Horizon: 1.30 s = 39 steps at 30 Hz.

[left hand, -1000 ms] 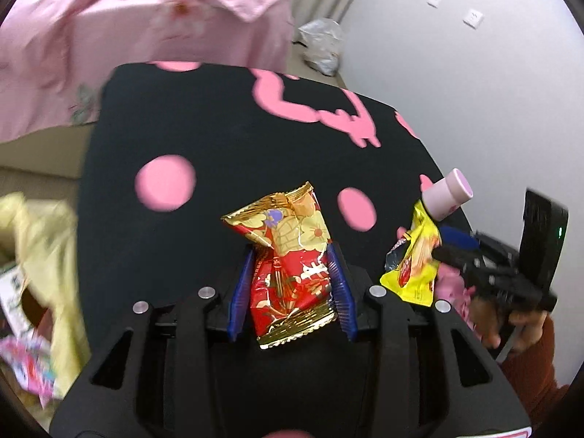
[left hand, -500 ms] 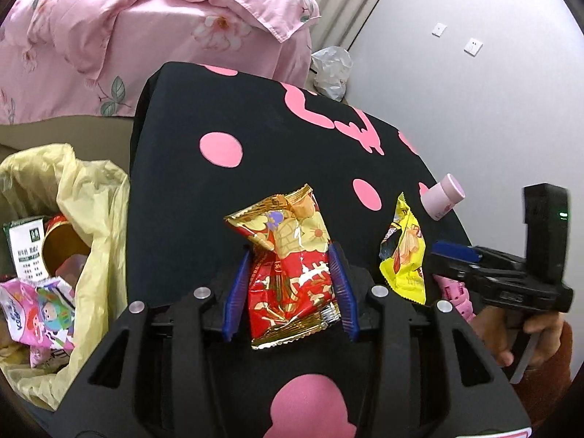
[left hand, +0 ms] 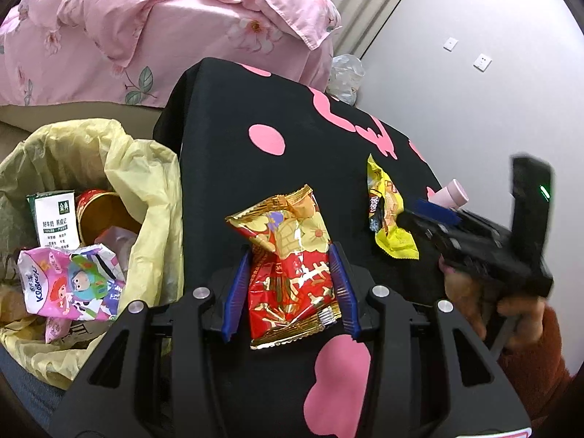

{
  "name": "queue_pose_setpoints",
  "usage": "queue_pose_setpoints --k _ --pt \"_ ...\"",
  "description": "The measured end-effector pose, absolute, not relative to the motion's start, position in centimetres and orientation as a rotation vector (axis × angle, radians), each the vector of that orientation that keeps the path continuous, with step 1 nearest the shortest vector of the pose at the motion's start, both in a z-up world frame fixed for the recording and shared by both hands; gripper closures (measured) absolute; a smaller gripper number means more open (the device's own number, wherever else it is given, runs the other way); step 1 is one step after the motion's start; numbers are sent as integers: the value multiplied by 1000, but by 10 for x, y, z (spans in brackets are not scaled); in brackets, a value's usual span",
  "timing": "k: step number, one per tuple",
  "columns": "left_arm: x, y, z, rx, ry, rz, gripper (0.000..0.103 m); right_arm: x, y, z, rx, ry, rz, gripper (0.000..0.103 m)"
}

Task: Collect trash
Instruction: 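Hold the red-gold wrapper with the left tool while the right tool grasps the yellow wafer bag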

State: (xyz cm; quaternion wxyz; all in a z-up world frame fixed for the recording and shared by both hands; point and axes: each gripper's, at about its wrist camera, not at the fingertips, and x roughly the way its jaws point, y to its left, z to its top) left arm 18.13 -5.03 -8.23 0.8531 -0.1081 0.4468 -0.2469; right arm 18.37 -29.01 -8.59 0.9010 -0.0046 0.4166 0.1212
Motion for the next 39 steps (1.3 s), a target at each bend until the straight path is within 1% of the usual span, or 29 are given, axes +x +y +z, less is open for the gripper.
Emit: queue_pose_setpoints --k 5,9,11,14,16,18,20,22,24,28,31,32,33,35,36,39 --pt "181 -54 -83 -216 946 -528 62 165 -279 -106 -215 903 187 49" --pt "178 -56 -79 -196 934 -528 62 164 -304 -99 -254 873 59 49" --pt "178 -55 -79 -195 936 -523 62 162 -315 -90 -186 849 76 49" --pt "180 -54 -80 -196 942 -515 62 165 -333 -74 45 826 182 49" --pt "181 -55 -81 -200 948 -514 62 177 -337 -72 170 823 219 49" --pt "181 -57 -81 -192 951 -514 62 193 -333 -75 218 839 211 46" --pt "181 -60 -80 -180 952 -517 62 212 -323 -81 200 839 200 46" --pt "179 -61 -79 -164 949 -522 62 230 -313 -87 120 841 170 46" --pt "179 -61 -79 -159 950 -520 62 247 -310 -97 63 877 132 46" --pt "180 -58 -83 -170 959 -515 62 259 -319 -112 78 937 134 46" --pt "183 -58 -87 -186 966 -513 62 251 -322 -113 92 928 150 45" --pt "182 -59 -87 -183 963 -512 62 248 -323 -113 108 923 163 47" --pt "182 -61 -87 -178 963 -516 62 243 -325 -112 127 918 167 58" --pt "181 -62 -86 -173 965 -518 62 235 -326 -107 126 902 169 72" --pt "181 -63 -86 -170 966 -518 62 228 -325 -102 115 880 167 77" --pt "179 -65 -85 -163 965 -525 62 212 -322 -88 98 835 166 78"
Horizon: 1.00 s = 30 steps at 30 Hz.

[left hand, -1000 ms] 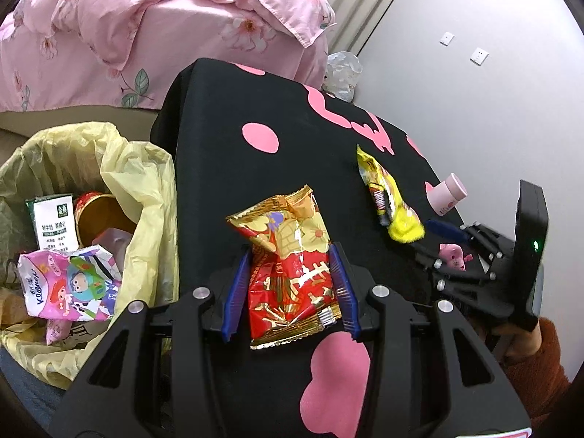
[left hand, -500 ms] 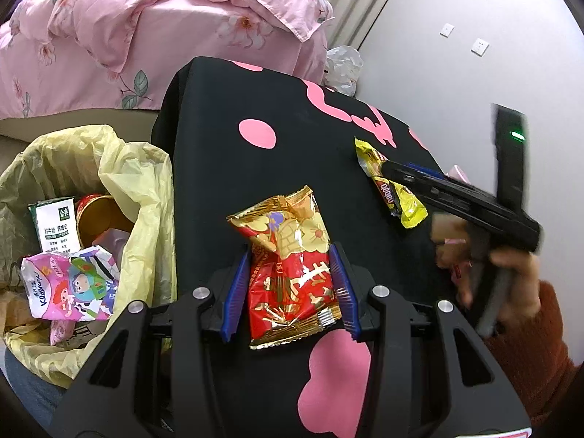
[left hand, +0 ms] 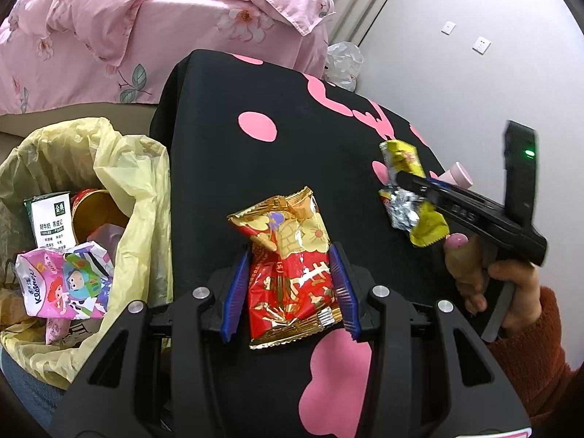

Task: Collect trash
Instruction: 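Hold the red-gold wrapper with the left tool while the right tool grasps the yellow wafer bag, then carry the red-gold wrapper and yellow wafer bag to the yellow bag and open both tools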

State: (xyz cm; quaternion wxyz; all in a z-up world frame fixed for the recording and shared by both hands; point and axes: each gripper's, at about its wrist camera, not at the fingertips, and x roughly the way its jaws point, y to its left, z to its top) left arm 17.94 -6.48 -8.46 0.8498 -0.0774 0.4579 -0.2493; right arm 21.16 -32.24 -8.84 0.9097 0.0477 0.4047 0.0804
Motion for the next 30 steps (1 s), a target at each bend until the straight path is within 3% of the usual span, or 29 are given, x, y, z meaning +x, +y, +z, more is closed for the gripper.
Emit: queue_pose_setpoints --k 7,13,21,30 --pt "173 -69 -78 -120 937 -507 65 177 -324 -62 135 777 192 78" --pt "162 -47 -41 -101 831 -455 65 156 -296 -27 97 695 255 78" --pt "146 19 1 -79 703 -335 65 147 -230 4 31 629 356 78" --pt "154 116 -15 -199 704 -151 65 169 -149 14 -51 638 480 78"
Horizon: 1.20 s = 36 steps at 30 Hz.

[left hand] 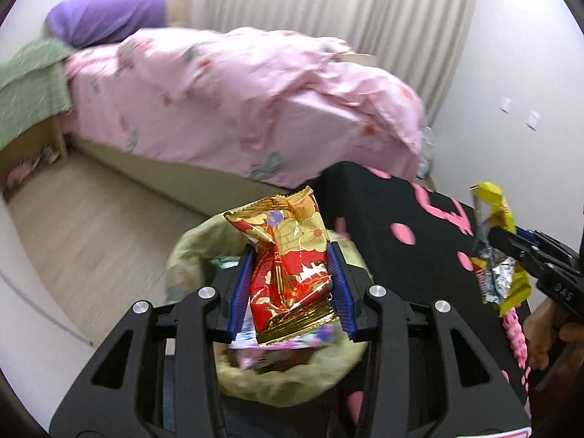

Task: Collect trash
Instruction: 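Carry the red-gold wrapper and yellow wafer bag to the yellow bag and open both tools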

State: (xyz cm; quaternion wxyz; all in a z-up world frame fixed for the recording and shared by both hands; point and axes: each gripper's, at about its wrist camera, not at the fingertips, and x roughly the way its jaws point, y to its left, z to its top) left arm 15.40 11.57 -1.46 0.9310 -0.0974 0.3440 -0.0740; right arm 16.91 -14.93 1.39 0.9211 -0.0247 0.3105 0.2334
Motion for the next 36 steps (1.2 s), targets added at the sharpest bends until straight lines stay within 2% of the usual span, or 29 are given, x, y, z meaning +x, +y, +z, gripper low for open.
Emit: queue_pose_setpoints --k 5,13,27,30,32,36 --pt "164 144 -43 -239 755 -82 65 195 -115 1 -52 684 548 78" --pt "178 151 -84 -298 858 -135 65 245 -68 -52 -82 811 655 78" --pt "189 148 -90 -272 860 -136 61 272 -49 -91 -62 904 737 78" --pt "186 155 -86 -309 844 -134 53 272 -51 -91 -51 902 736 78" --pt "183 160 -82 -341 828 -132 40 273 -50 -91 -48 905 736 78" --pt "177 172 -69 -386 780 -108 36 273 -44 -92 -43 904 744 77"
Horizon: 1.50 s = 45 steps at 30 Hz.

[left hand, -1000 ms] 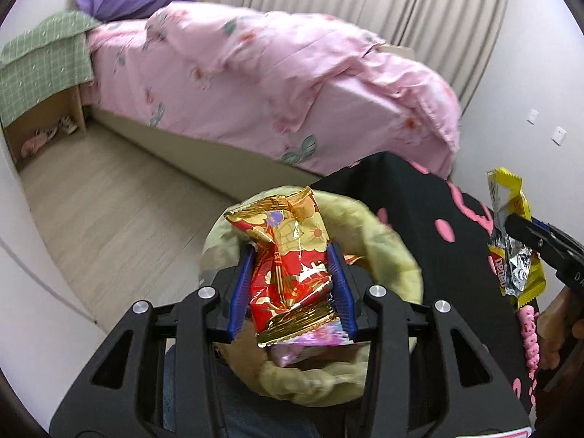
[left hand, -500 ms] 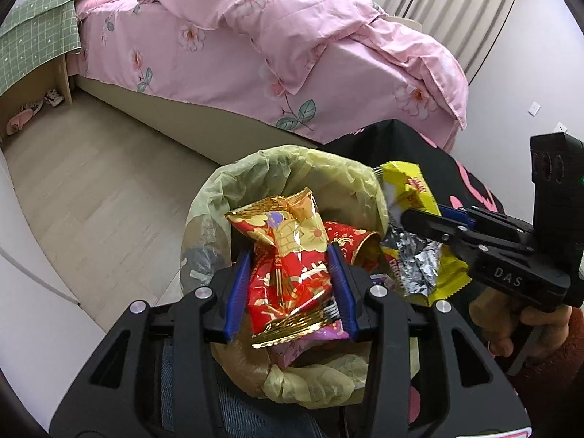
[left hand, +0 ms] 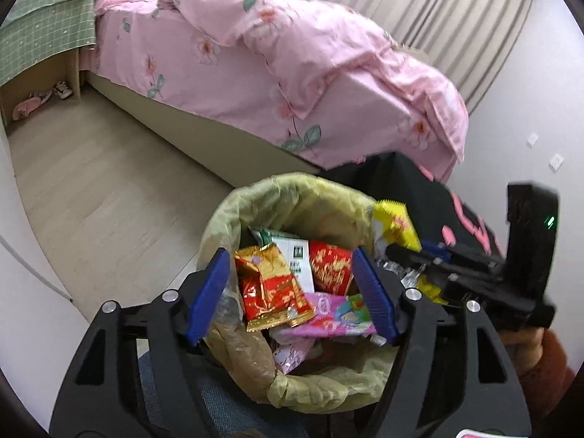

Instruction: Collect trash

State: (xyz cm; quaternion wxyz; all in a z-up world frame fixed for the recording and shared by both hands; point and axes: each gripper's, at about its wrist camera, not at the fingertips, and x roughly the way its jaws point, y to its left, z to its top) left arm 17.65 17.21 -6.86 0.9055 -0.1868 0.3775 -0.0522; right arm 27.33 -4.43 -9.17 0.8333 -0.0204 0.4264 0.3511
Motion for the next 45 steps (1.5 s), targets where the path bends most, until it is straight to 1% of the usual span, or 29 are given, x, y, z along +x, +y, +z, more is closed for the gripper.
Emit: queue_pose_setpoints --k 1,3,5,6,10,15,18,25,29,33,40,45 --pt "174 175 -64 -404 760 -104 34 273 -42 -92 -45 905 746 76" --pt "170 178 -56 -413 726 -92 34 271 -38 -93 -49 908 751 59" --pt "166 180 -47 -412 695 -72 34 269 -35 -92 -67 906 757 50" --pt "164 180 -42 -411 680 -61 34 266 -34 -90 -84 896 749 48" --pt "154 174 -23 -363 644 -22 34 256 -40 -78 -80 884 764 47" --pt "137 157 -8 -312 634 -10 34 232 -74 -48 15 848 753 47" --pt "114 130 3 -243 625 -37 34 197 -110 -27 8 793 692 47" --pt "56 49 20 -143 627 -206 34 92 -190 7 24 742 533 47" --pt "15 7 26 -78 614 -260 34 40 -221 13 26 731 477 47" --pt "-12 -17 30 -23 610 -302 34 -9 -243 19 49 689 372 47" --pt "-43 -32 36 31 606 -273 34 -61 -251 12 80 656 276 47" --pt "-55 -29 39 34 608 -246 34 -76 -246 20 45 607 265 47"
